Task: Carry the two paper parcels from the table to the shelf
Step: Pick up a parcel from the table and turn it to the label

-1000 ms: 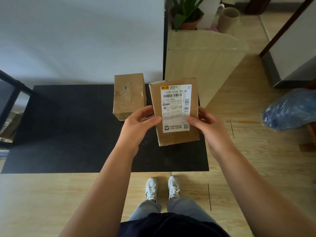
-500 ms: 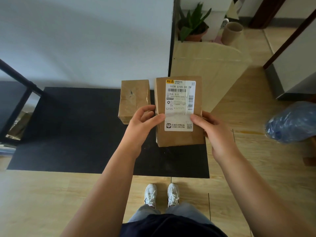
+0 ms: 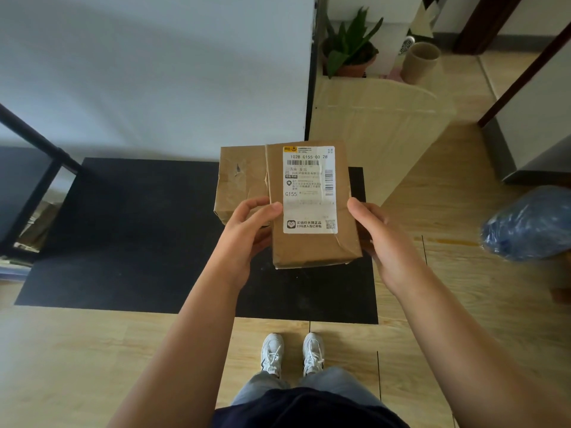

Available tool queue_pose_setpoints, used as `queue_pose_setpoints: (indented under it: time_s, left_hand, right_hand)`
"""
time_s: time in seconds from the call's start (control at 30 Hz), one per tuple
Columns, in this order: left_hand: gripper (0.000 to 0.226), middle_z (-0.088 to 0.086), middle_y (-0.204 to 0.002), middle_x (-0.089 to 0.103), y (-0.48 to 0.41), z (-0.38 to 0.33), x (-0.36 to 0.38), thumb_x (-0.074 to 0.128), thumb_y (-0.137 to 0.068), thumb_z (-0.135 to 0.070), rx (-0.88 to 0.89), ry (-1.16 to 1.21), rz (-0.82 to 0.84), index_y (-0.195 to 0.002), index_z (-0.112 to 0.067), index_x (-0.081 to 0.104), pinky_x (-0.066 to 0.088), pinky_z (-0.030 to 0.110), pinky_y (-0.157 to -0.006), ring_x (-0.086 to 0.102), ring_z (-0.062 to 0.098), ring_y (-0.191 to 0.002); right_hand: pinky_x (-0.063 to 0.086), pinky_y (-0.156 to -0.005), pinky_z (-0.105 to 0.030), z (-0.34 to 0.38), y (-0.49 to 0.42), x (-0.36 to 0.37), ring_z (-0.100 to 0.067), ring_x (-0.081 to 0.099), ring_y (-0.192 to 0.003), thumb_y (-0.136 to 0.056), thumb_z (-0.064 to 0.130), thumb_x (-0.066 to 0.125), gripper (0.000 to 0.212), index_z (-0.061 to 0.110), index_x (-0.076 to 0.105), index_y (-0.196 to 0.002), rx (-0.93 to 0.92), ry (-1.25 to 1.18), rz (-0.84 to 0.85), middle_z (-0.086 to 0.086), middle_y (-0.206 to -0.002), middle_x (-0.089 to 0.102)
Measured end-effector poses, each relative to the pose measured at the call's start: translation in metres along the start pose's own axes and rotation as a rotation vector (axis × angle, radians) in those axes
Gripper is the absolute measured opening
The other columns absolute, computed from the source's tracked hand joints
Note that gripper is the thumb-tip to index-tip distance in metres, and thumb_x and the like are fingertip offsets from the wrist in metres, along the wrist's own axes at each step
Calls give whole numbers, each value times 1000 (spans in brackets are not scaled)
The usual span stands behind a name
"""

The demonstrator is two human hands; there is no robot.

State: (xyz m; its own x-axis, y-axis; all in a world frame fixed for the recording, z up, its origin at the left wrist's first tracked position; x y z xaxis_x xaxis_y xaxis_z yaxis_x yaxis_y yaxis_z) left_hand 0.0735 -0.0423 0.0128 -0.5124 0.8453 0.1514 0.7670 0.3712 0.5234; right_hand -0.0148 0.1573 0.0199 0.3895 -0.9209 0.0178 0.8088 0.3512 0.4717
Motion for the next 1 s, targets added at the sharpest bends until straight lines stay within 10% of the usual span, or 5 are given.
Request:
queue_pose_setpoints:
  time_s: [0.77, 1.0]
  left_hand:
    - [67, 16, -130, 65, 32, -43, 1, 78, -66, -31, 205, -45, 219, -128, -22, 54, 45, 57, -106, 64, 35, -119]
    - [64, 13, -129, 66, 41, -47, 4, 78, -64, -26, 243, -45, 235, -124, -23, 55, 52, 50, -100, 65, 31, -119]
  right_hand:
    - [51, -66, -19, 28, 24, -1, -8, 70, -83, -82, 23, 58, 49, 10, 60, -129, -209, -236, 156, -1, -106, 75]
    - [47, -82, -35, 34, 30, 0, -20, 70, -100, -76, 21, 59, 49, 14, 61, -124, -234, -234, 146, -4, -111, 75]
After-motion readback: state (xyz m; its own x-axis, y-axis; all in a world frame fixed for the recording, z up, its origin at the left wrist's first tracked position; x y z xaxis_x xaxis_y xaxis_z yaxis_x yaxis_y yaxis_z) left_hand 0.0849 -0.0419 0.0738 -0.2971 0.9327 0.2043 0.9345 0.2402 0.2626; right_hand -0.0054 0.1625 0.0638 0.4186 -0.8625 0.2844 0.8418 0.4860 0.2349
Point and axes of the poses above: each hand's wrist, its own y-axis away from the middle knuckle, its own x-axis out of the palm, z = x × y, the point moved 6 cm from there along -y, towards the middle knuckle
